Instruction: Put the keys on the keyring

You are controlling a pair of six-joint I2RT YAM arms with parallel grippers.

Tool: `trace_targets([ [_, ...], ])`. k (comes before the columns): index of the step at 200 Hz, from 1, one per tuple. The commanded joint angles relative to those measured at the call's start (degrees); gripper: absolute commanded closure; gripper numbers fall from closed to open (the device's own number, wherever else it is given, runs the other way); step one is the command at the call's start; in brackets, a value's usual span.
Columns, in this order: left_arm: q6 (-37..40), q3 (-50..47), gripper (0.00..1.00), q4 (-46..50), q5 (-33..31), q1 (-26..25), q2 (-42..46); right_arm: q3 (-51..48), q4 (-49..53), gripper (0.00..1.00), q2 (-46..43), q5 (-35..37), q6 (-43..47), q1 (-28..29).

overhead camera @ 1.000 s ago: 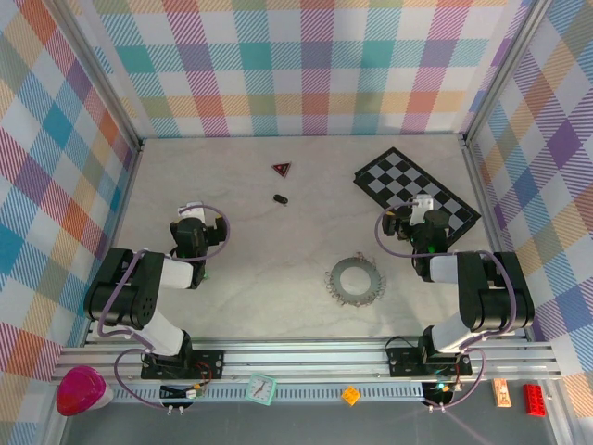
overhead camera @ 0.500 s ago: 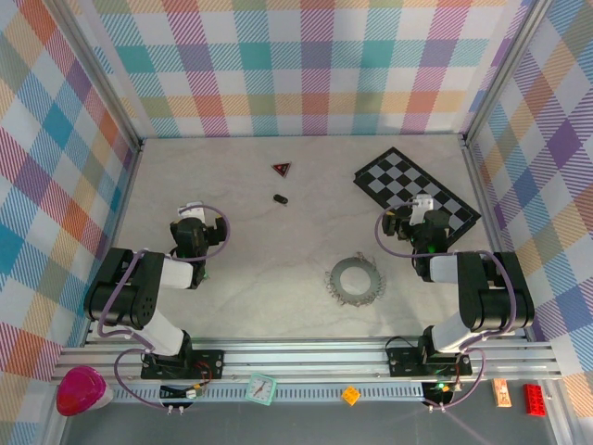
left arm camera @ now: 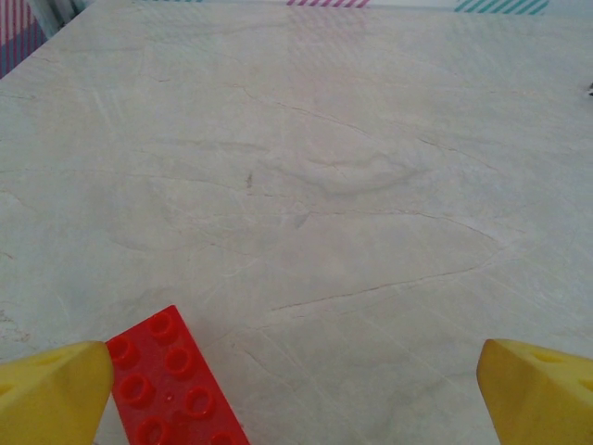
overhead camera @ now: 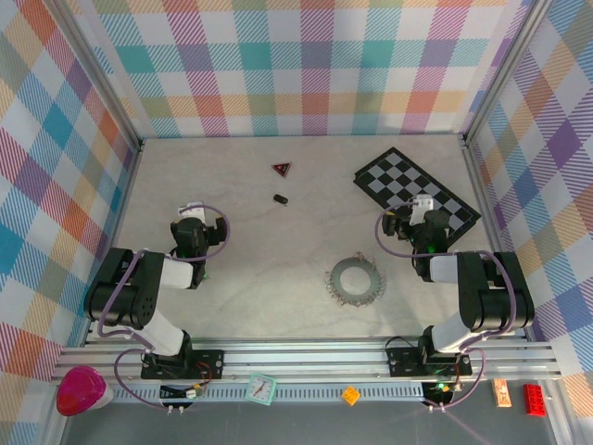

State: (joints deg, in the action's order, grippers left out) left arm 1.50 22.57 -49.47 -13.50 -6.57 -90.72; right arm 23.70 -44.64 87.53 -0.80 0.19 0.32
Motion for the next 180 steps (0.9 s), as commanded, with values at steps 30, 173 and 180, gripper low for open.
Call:
trace_targets([
  [30,2.53,2.06,0.00,11.89,-0.39,-1.73,13.31,4.68,19.53,0.00,-13.61,1.60,-1.80,-0.32],
  [173,-22.74,5.70,0.03,41.02,11.80,-12.47,32.56,17.85,73.76,0.39,-21.77,-11.27,-29.12,8.43],
  [180,-23.59,5.33,0.03,40.97,11.24,-14.27,32.62,18.67,74.94,0.41,-21.32,-10.96,-28.54,10.53],
])
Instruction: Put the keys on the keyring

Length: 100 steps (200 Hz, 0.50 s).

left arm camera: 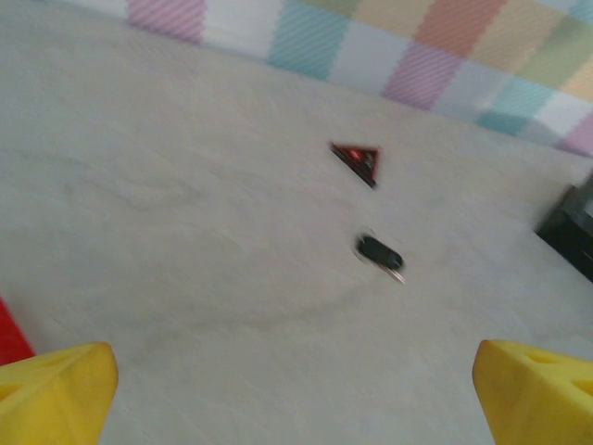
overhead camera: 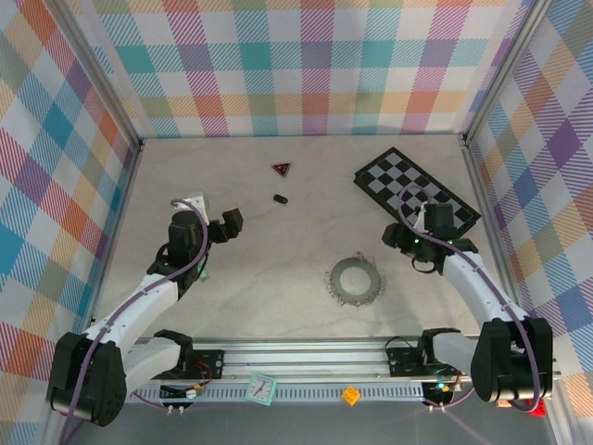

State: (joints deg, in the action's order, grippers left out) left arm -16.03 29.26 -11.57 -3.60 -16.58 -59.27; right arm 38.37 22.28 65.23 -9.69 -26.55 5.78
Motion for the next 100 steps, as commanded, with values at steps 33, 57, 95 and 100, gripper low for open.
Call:
trace_targets([
  [33,-9.98,-2.19,0.03,0.74,0.24,-11.24,-1.14,9.16,13.38,0.45,5.15,1.47,3.12,15.90],
  [57,-12.31,-1.61,0.03,-0.32,-0.58,-14.29,-3.82,13.47,16.42,0.47,9.88,2.08,6.57,21.10],
  [95,-17.11,-2.18,0.02,-1.20,-3.61,-15.06,-4.48,21.81,22.87,0.49,19.56,5.82,10.15,29.92],
  [100,-17.42,-2.19,0.02,-0.80,-4.05,-15.06,-4.20,22.94,23.75,0.49,20.85,6.80,10.47,31.10],
])
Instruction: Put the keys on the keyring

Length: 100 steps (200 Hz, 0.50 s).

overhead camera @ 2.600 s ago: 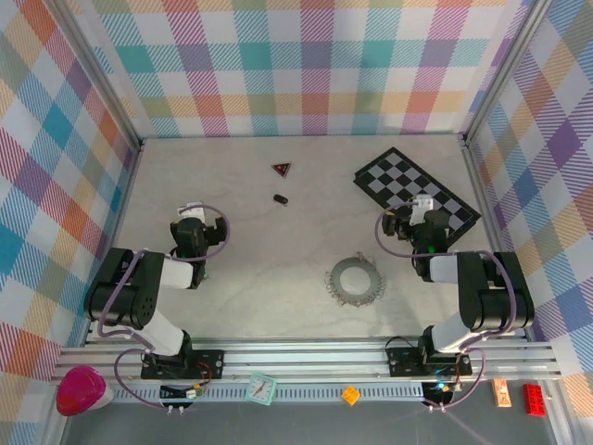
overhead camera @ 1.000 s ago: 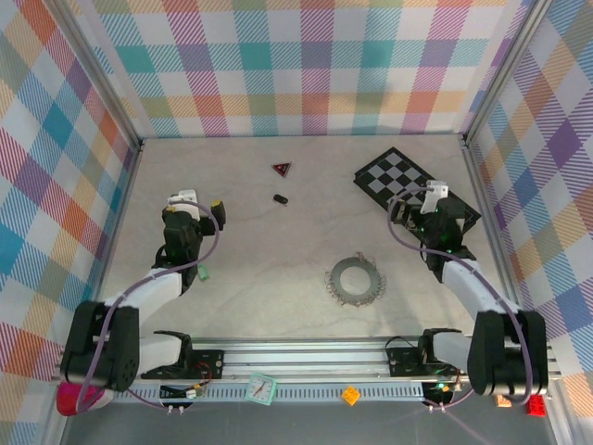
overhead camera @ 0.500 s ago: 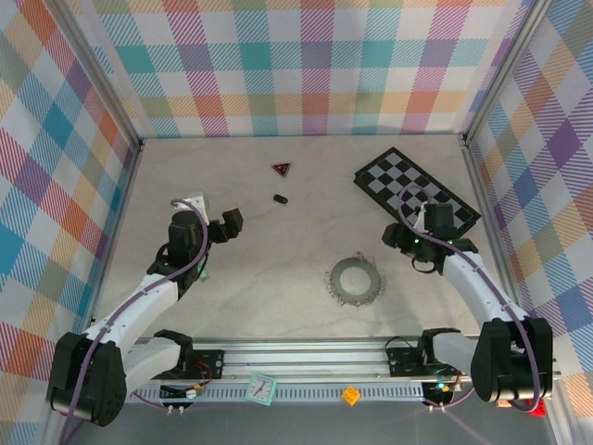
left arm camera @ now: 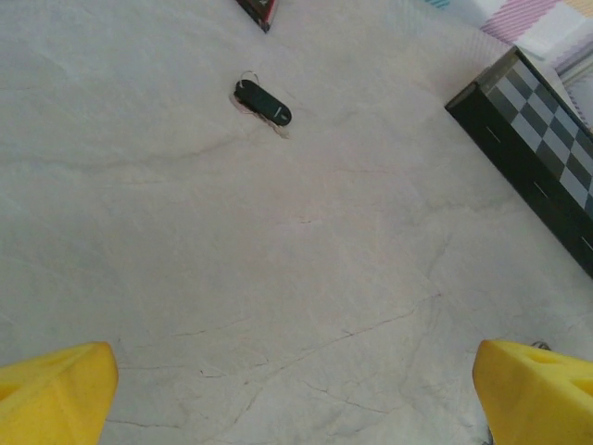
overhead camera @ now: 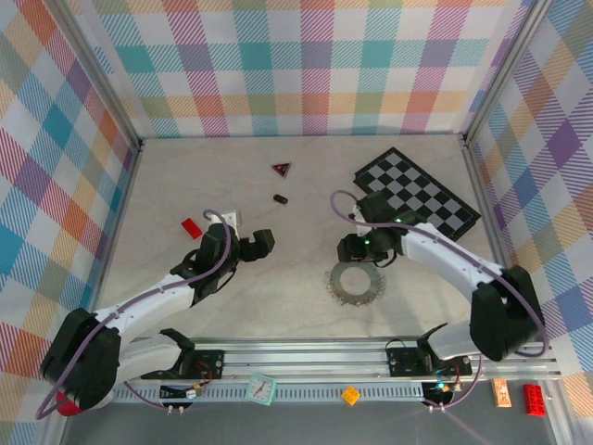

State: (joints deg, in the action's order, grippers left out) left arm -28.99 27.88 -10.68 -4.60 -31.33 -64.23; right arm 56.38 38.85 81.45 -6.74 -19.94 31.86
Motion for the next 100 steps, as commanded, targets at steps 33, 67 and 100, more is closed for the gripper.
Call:
trace_targets([
  [33,-4.79,-0.89,0.01,2.12,-7.04,-0.31,3.65,11.91,12.09,0.50,13.53,7.81,4.66,10.83],
  [67,-4.74,-2.08,0.01,3.13,-9.01,-0.31,6.30,17.81,15.19,0.51,21.27,10.60,4.73,14.03],
  [100,-5.01,-2.87,0.00,3.63,-9.60,-0.31,7.75,21.81,17.80,0.57,26.72,12.76,4.74,15.38],
])
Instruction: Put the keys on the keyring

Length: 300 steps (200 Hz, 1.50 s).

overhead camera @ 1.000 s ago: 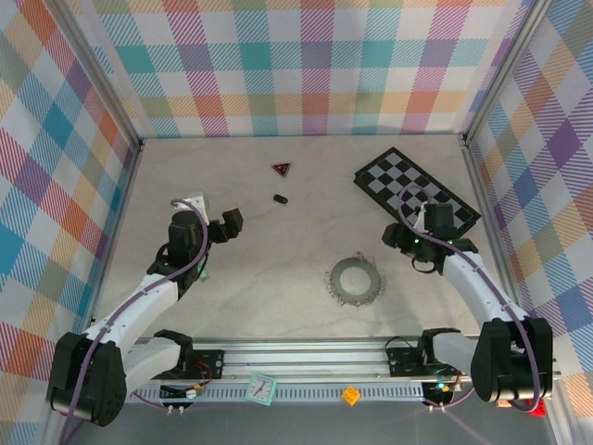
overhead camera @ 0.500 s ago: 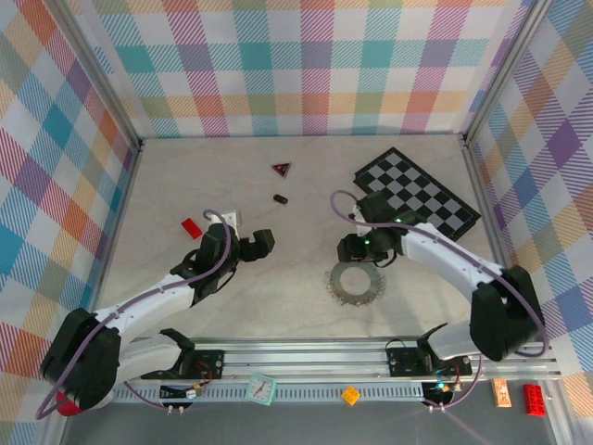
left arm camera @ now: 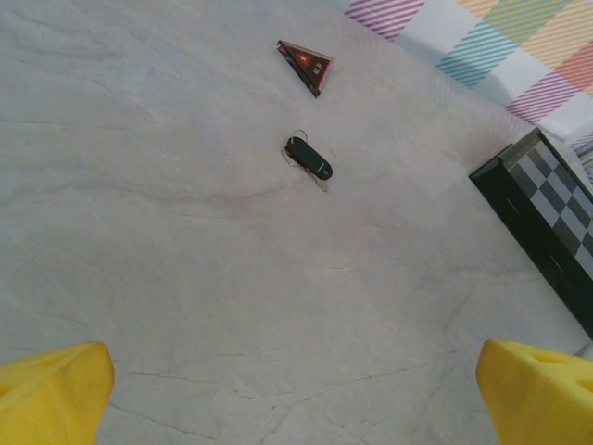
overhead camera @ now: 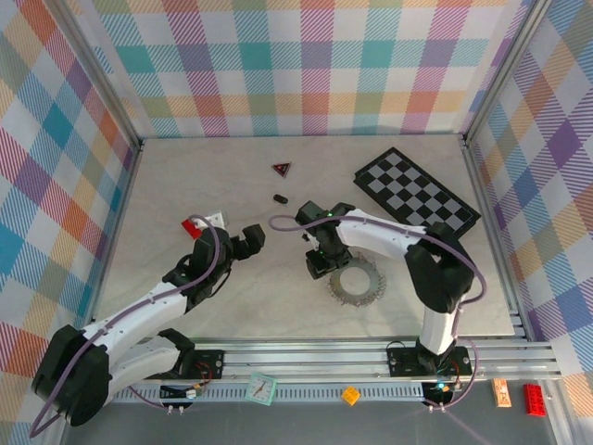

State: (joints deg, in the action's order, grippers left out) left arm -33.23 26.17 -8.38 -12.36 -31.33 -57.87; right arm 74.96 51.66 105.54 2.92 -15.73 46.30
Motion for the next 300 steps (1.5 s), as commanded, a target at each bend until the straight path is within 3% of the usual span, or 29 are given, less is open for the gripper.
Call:
trace_targets([
  [1,-0.78,-1.19,0.00,1.30,-1.81,-0.31,1.41,3.24,4.99,0.57,2.63,3.10,0.52,0.93],
  [107,-0.76,-2.78,0.00,0.72,-2.36,-0.31,3.43,7.51,8.93,0.66,8.78,4.86,0.22,1.99],
  [264,-0.69,-3.43,0.00,2.56,-3.55,-0.31,6.36,8.57,12.89,0.78,10.12,12.14,0.46,1.97],
  [300,-0.67,-3.50,0.00,2.84,-3.61,-0.31,6.60,8.32,12.35,0.81,10.22,10.56,0.84,1.95],
])
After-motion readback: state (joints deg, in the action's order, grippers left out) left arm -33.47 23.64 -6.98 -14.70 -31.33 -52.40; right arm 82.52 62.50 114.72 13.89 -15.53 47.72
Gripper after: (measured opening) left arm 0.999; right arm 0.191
